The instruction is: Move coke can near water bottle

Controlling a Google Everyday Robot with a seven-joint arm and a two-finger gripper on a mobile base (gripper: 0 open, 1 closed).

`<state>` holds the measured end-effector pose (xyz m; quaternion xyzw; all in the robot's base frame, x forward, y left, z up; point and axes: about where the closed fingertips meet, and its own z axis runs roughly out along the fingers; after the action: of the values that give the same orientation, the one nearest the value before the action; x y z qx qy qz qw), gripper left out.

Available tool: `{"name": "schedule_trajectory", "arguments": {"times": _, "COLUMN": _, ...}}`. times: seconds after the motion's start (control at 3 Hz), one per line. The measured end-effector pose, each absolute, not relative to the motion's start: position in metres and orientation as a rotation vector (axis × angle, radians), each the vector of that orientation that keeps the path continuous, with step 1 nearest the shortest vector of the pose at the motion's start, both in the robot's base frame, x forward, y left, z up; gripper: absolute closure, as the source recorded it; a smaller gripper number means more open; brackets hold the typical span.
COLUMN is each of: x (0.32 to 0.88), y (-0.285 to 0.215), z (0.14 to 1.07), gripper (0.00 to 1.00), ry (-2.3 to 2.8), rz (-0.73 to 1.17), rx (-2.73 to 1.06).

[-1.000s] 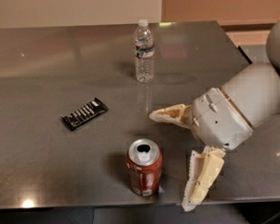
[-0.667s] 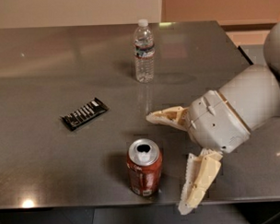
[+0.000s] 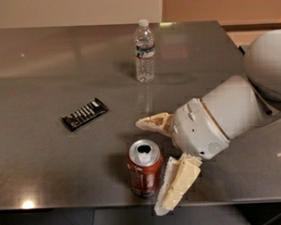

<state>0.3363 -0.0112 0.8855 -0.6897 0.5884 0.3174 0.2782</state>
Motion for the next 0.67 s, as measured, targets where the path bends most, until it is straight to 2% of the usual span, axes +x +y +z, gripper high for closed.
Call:
{"name": "schedule_trajectory", "arguments": {"times": 0.33, "x": 0.3416, "y": -0.0051, "z": 0.8848, "gripper": 0.21, "ry": 1.588, "rz": 0.854, "rx": -1.824}}
{"name": "schedule_trajectory", "arguments": {"times": 0.67, "x": 0.3492, "y": -0.0057, "z": 0.888, "gripper": 0.45, "ry": 1.588, "rz": 0.85, "rx": -1.797}}
